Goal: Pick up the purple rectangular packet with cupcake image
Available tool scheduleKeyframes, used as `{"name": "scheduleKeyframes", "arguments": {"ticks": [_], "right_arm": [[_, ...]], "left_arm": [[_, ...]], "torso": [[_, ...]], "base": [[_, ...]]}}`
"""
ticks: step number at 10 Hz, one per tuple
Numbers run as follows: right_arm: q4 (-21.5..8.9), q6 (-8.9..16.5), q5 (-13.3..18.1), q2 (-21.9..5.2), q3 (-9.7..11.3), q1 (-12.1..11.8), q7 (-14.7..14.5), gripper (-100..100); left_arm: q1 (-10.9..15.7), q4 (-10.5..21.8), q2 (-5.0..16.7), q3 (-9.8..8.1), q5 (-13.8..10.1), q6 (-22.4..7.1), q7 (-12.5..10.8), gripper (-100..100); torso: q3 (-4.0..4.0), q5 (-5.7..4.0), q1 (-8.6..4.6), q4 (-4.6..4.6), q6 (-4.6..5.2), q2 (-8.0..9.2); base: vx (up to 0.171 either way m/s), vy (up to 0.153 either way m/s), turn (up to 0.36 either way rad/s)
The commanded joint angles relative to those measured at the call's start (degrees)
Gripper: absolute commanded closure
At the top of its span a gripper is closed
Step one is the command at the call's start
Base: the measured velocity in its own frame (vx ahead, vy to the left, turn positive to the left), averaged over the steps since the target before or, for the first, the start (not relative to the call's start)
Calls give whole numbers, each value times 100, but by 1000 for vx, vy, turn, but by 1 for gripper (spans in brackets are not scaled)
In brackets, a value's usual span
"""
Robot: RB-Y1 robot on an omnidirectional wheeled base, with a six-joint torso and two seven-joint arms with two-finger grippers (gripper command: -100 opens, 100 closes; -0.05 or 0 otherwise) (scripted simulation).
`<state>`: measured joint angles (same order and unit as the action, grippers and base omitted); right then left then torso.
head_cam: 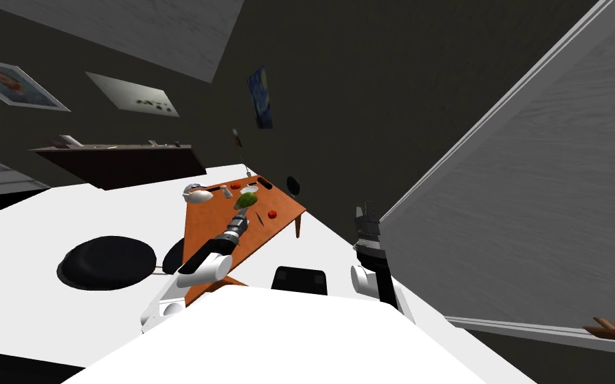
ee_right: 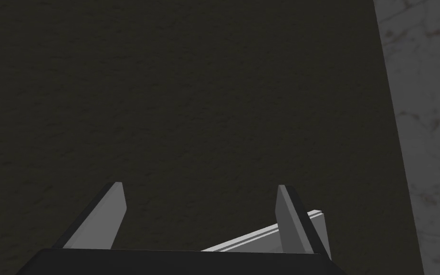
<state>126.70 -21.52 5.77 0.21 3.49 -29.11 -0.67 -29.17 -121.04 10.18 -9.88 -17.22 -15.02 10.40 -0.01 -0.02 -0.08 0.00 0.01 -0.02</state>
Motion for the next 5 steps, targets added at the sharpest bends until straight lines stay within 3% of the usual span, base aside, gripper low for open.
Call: {"name": "scheduleKeyframes", "arguments": {"ticks": [1,5], "right_arm": [[0,0,0,0,0,0,0,0],[0,0,0,0,-1,-1,0,0]], "left_arm": [[-8,19,3,-37,-46,-267,53,-100],[-33,164,106,-226,-286,-811,236,-100]], "torso": [[0,0,0,0,0,0],[2,0,5,1,-5,3]], "base": [[14,-21,-115],[13,-19,-115]]}}
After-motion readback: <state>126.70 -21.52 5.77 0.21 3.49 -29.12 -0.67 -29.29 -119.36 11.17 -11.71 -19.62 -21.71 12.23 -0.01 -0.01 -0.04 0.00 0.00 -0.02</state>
